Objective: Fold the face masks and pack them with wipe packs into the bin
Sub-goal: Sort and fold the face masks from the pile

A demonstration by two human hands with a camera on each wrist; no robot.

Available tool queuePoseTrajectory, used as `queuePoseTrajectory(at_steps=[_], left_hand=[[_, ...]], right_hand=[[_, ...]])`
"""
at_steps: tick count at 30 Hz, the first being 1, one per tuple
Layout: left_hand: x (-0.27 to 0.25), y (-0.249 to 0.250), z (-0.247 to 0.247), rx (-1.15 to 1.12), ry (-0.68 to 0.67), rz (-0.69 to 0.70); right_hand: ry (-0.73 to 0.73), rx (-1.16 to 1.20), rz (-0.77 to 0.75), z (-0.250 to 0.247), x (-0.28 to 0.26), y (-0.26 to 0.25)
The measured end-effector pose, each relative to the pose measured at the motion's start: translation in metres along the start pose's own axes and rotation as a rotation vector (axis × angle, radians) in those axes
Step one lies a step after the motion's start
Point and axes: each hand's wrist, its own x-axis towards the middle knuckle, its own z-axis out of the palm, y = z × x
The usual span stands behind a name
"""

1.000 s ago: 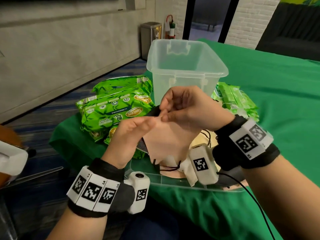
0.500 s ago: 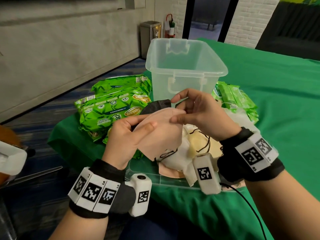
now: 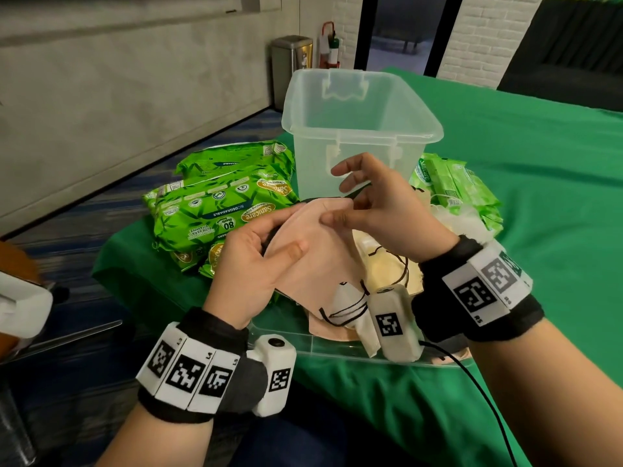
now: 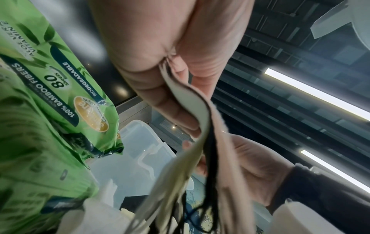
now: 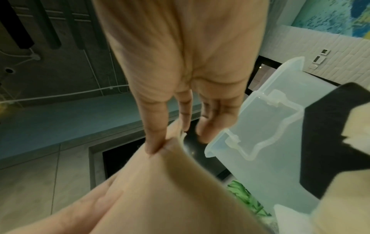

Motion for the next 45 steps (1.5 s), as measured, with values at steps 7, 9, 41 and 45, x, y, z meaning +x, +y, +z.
queuePoseTrajectory(at_steps=[7,9,41,45], left_hand=[[0.000,-0.007,0.006,0.014,-0.085,0.005],[-0.002,-0.009,0.009,0.021,-0.113,-0.002],[0.007,-0.007,-0.007,0.112,0.218,0.098],[0.005,-0.008,0.001,0.134,0.162,0.090]], right_hand=[[-0.132,0.085,0.039,0.021,-0.011,0.005],[-0.092,0.127,0.040,0.029,-0.011,0.005],[0.043,0.244,0.204,-0.028,-0.035,0.028],[0.260,-0.044,0.272,-0.062,-0.033,0.051]])
